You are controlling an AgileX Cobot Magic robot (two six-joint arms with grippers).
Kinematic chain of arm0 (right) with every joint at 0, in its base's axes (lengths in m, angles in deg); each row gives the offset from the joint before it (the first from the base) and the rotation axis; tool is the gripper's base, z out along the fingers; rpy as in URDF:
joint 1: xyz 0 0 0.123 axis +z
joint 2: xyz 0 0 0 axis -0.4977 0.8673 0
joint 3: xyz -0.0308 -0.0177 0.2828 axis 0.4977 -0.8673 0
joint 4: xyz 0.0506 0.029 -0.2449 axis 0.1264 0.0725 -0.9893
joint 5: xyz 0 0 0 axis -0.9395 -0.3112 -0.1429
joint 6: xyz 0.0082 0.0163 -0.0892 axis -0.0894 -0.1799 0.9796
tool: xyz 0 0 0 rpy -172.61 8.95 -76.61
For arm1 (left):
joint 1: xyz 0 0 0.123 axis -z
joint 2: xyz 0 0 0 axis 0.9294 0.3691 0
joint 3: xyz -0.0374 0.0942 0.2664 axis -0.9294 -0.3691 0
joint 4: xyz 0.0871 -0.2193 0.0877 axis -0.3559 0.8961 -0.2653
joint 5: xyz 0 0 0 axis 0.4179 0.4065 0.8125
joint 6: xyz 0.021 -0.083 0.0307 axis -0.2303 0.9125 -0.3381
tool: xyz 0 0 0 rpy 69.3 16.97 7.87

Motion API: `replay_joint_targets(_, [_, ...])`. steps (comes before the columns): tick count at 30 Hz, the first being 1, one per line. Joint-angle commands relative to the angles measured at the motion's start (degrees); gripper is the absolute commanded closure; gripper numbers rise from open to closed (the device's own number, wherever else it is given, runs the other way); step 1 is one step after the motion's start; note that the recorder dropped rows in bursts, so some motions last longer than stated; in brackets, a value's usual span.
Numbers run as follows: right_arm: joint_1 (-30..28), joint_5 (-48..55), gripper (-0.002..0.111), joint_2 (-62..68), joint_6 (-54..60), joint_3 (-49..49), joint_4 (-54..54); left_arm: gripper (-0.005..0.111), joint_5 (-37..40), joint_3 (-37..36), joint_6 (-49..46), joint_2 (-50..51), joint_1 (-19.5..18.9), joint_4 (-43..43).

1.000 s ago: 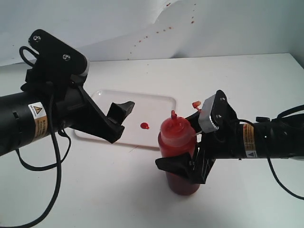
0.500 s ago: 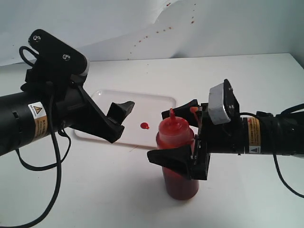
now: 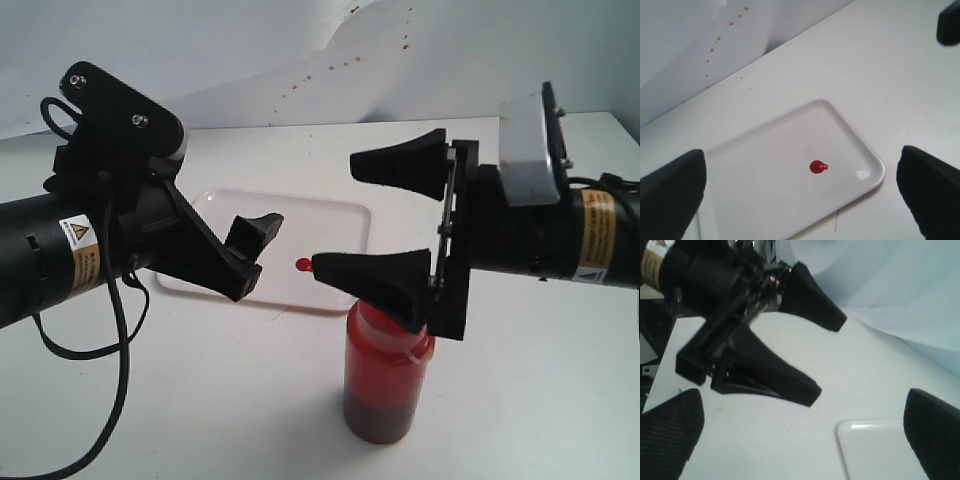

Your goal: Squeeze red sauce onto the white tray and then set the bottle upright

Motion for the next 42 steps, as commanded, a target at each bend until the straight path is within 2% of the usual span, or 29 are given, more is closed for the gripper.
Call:
replay_joint_targets(1, [-0.03, -0.66, 0.004, -5.31, -1.94, -0.13, 3.90, 0.012, 0.51, -0.38, -0.01, -0.23, 0.01, -0.07])
replay_joint_targets(3, [-0.03, 0.86, 0.008, -7.97, -1.97, -0.13, 5.52, 0.017, 0.93, -0.26, -0.01, -0.23, 0.01, -0.07])
replay_joint_targets(5, [-0.03, 4.42, 0.018, -11.22, -2.10, -0.13, 6.81, 0.032, 0.89, -0.26, -0.01, -0.79, 0.01, -0.07])
replay_joint_targets(9, [-0.03, 17.31, 0.060, -19.58, -3.71, -0.13, 5.52, 0.073, 0.67, -0.26, -0.25, -4.58, 0.01, -0.07])
replay_joint_targets(11, [-0.03, 23.34, 0.084, -24.31, -5.27, -0.13, 3.00, 0.097, 0.33, -0.26, -0.25, -7.99, 0.01, -0.07])
replay_joint_targets(12, [-0.03, 25.56, 0.096, -26.67, -5.27, -0.13, 1.78, 0.106, 0.20, -0.26, -0.25, -9.55, 0.01, -0.07])
replay_joint_targets(13, [-0.03, 28.09, 0.107, -28.94, -5.38, -0.13, 0.83, 0.106, 0.20, -0.26, -0.50, -11.51, 0.01, -0.07])
replay_joint_targets(20, [-0.03, 41.25, 0.108, -41.99, -16.12, -0.18, -0.29, 0.106, -3.40, -0.75, -0.17, -25.17, 0.01, -0.07])
replay_joint_targets(25, [-0.03, 42.20, 0.108, -48.75, -28.82, -0.18, -12.66, 0.107, -8.74, -3.52, -0.17, -33.01, 0.01, -0.07])
replay_joint_targets(30, [-0.03, 43.10, 0.108, -54.72, -38.28, -3.30, -19.55, 0.107, -8.74, -9.12, 1.59, -40.04, 0.01, 0.34])
replay_joint_targets(36, [-0.03, 55.04, 0.108, -61.39, -44.02, -12.21, -17.84, 0.107, -6.66, -15.70, 6.43, -47.31, 0.01, 0.34])
replay_joint_targets(39, [-0.03, 61.51, 0.108, -63.30, -44.30, -14.68, -13.12, 0.107, -5.77, -16.99, 7.35, -49.29, 0.01, 0.34])
replay_joint_targets(42, [-0.03, 63.52, 0.108, -63.84, -44.30, -15.16, -11.38, 0.107, -6.39, -17.20, 7.35, -50.23, 0.01, 0.34])
